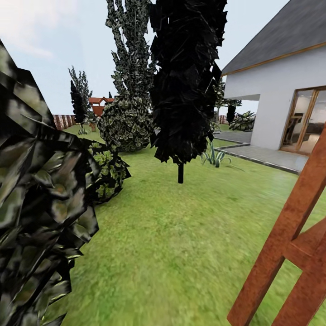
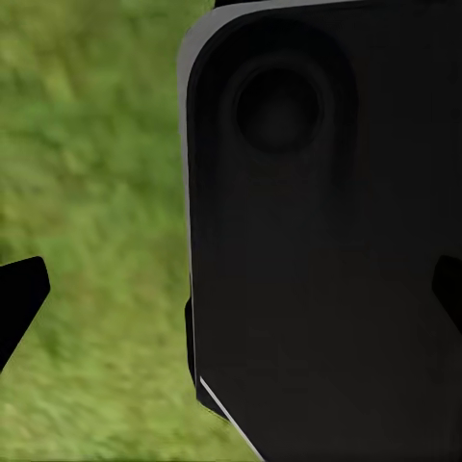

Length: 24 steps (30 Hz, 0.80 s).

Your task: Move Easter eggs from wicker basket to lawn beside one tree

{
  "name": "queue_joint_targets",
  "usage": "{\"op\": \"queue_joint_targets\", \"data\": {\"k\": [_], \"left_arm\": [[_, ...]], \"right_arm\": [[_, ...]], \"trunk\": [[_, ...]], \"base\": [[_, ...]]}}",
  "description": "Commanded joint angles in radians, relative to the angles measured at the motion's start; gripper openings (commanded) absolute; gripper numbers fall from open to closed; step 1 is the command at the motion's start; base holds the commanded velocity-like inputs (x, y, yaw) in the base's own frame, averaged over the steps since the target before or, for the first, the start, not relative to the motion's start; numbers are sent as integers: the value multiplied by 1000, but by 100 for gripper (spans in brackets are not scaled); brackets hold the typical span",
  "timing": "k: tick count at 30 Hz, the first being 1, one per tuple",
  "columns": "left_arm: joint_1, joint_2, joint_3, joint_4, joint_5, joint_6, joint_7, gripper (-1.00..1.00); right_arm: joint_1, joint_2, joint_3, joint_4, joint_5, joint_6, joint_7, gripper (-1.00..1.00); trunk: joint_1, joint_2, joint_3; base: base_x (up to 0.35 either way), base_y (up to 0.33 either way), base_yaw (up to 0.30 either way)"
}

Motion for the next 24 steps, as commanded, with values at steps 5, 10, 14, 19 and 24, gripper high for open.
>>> {"op": "queue_joint_targets", "data": {"k": [5, 10, 14, 19, 24], "left_arm": [[0, 0, 0, -1, -1, 0, -1, 100], [0, 0, 0, -1, -1, 0, -1, 100], [0, 0, 0, -1, -1, 0, -1, 100], [0, 0, 0, -1, 0, -1, -1, 100], [0, 0, 0, -1, -1, -1, -1, 100]], "right_arm": [[-1, 0, 0, 2, -6, -1, 1, 100], [-1, -2, 0, 2, 0, -1, 2, 100], [-1, -2, 0, 2, 0, -1, 2, 100], [-1, -2, 0, 2, 1, -1, 1, 100], [-1, -2, 0, 2, -2, -1, 2, 100]], "trunk": [[1, 0, -1], [1, 0, -1], [1, 0, -1], [1, 0, -1], [1, 0, -1]], "base": [[336, 0, 212], [336, 0, 32], [336, 0, 2], [336, 0, 0], [336, 0, 101]]}}
